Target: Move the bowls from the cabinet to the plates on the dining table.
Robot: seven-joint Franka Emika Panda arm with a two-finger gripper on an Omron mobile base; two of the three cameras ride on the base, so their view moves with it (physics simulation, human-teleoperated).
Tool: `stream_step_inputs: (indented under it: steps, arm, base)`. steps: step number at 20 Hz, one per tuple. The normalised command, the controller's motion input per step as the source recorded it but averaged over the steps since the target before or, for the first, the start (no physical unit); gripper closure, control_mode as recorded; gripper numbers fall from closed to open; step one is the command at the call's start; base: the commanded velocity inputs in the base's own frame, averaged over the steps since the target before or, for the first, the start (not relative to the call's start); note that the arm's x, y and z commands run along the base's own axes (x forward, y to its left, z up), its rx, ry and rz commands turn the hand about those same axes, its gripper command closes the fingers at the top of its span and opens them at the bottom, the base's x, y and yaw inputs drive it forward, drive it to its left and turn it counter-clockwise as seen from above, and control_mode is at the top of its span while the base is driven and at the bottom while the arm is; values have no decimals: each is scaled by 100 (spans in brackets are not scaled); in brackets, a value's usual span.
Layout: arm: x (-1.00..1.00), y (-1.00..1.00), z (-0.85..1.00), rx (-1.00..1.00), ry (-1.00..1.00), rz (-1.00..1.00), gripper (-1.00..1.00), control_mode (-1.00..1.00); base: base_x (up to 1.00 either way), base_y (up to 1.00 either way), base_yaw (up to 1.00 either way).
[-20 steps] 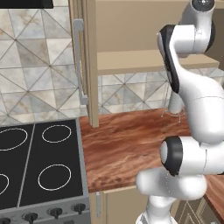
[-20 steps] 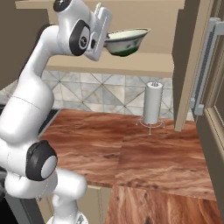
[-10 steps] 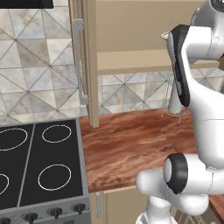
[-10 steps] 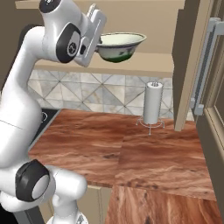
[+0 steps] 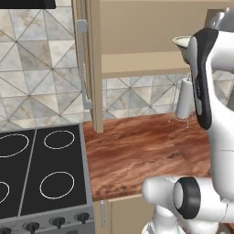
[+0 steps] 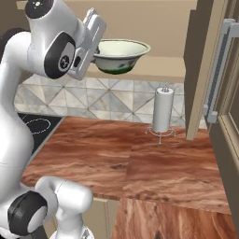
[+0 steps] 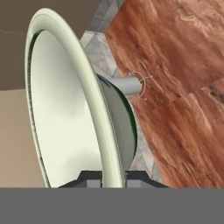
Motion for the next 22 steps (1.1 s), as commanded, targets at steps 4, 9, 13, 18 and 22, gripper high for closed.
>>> stream_step_inputs:
  steps: [4, 9, 13, 18, 22]
  arm:
    - [-35, 4, 0, 1, -3, 12, 100, -100]
    - [-20, 0, 0, 0, -4, 18, 100, -100]
    - [-17, 0, 0, 0, -1, 22, 100, -100]
    - [-29, 1, 6, -4, 0, 18, 100, -100]
    - [-42, 2, 14, -6, -1, 11, 100, -100]
  base:
    - [0, 0, 0]
    - [0, 0, 0]
    - [0, 0, 0]
    - [0, 0, 0]
    - [0, 0, 0]
